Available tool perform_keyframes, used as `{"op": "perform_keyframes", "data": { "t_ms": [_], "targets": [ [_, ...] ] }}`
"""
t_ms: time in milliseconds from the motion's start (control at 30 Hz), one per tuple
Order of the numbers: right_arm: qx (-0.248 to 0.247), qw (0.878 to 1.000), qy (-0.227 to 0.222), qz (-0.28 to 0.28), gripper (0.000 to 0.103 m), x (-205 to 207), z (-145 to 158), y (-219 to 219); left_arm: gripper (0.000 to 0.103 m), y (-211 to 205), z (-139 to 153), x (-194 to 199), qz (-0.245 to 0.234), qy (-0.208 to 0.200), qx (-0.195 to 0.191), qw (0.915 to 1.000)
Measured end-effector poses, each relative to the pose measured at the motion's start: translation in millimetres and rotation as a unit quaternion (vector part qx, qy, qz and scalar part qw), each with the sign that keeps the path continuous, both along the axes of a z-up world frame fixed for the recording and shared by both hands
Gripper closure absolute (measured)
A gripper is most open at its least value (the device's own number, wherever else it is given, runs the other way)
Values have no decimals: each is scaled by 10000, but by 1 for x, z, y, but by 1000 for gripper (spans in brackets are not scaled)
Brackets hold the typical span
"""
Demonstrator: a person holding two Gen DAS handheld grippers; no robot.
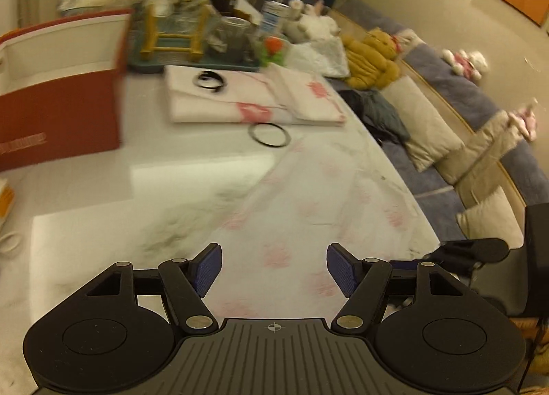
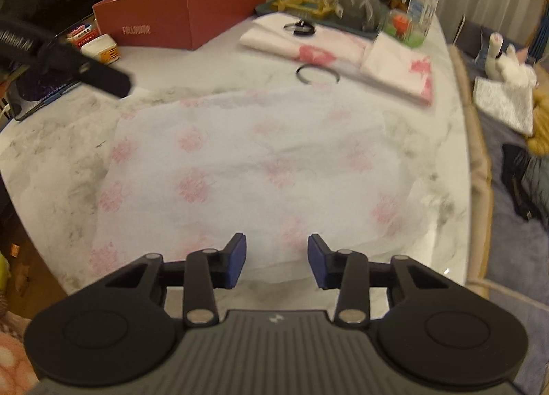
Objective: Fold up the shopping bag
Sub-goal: 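Roll the right gripper and lower it to the bag edge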
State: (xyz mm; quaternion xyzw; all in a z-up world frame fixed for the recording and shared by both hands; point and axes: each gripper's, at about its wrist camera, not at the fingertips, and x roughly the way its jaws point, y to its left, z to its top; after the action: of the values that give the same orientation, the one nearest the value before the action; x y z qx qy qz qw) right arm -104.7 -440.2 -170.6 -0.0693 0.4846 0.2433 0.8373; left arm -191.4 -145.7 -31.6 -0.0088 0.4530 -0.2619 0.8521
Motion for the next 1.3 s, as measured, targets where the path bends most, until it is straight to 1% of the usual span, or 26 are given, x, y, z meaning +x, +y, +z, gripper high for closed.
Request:
{"op": "perform_keyframes", "data": {
  "t_ms": [33,100,167,200,233,300,367,433,500,533,600,667,700,733,767,833,867,900,967,1033,1100,1133,1167,1200,1267,1300],
  "targets": [
    [22,10000,9,29,63,-5,1,4,34,-11,-5,1,-156,19,109,9998],
    [231,9997,126,-9,64,-9,4,5,34,-35,-20,-3,-509,-48,608,9968],
    [636,9972,187,-340,64,-11,8,-7,34,-51,-32,-7,-759,-112,1072,9913],
    [916,9937,246,-598,61,-11,9,-19,34,-56,-36,-9,-846,-136,1214,9889],
    [1179,9883,339,-908,58,-10,8,-35,34,-59,-37,-11,-912,-162,1253,9878],
    [1674,9721,542,-1552,52,-7,4,-68,34,-65,-34,-15,-962,-239,1193,9879],
    [2183,9479,787,-2181,51,-4,-4,-100,34,-73,-30,-15,-989,-353,1102,9884],
    [2735,9148,1090,-2767,51,1,-20,-129,34,-87,-33,-10,-1099,-415,1240,9853],
    [3261,8829,1245,-3141,53,8,-36,-149,34,-101,-42,-6,-1234,-393,1478,9805],
    [3533,8652,1300,-3311,53,12,-44,-158,34,-104,-46,-4,-1287,-355,1515,9794],
    [4028,8312,1541,-3509,52,22,-58,-168,33,-106,-46,-5,-1291,-363,1463,9801],
    [4565,7952,1878,-3522,48,31,-75,-172,33,-107,-47,-6,-1360,-382,1442,9794],
    [4754,7839,1996,-3460,54,35,-82,-170,33,-106,-47,-7,-1400,-408,1419,9791],
    [4898,7757,2090,-3387,57,38,-88,-167,33,-105,-47,-7,-1428,-425,1404,9788],
    [4940,7757,2142,-3293,61,41,-89,-163,33,-104,-47,-8,-1436,-429,1400,9787],
    [4951,7816,2272,-3039,59,46,-89,-151,33,-103,-47,-10,-1433,-430,1395,9788],
    [4934,7868,2371,-2852,57,48,-88,-142,33,-103,-47,-10,-1430,-432,1391,9789],
    [4863,7960,2421,-2669,54,48,-85,-133,33,-102,-48,-10,-1430,-440,1384,9790],
    [4648,8210,2456,-2225,50,46,-76,-112,33,-102,-48,-11,-1436,-461,1364,9791],
    [4496,8380,2453,-1885,46,43,-67,-92,32,-100,-49,-12,-1445,-485,1342,9792],
    [4352,8531,2278,-1760,46,40,-60,-80,32,-98,-49,-12,-1473,-515,1311,9790],
    [4360,8527,2206,-1846,47,39,-59,-80,32,-97,-50,-13,-1491,-532,1292,9789],
    [4397,8493,2145,-1982,51,39,-59,-82,32,-96,-50,-13,-1512,-546,1279,9787],
    [4488,8411,2119,-2148,55,38,-61,-86,32,-94,-50,-13,-1540,-554,1272,9783],
    [4705,8201,2089,-2498,57,39,-67,-97,32,-92,-50,-13,-1590,-571,1260,9775],
    [4758,8137,2079,-2614,61,40,-70,-101,32,-92,-50,-13,-1600,-578,1255,9774]
  ]
}}
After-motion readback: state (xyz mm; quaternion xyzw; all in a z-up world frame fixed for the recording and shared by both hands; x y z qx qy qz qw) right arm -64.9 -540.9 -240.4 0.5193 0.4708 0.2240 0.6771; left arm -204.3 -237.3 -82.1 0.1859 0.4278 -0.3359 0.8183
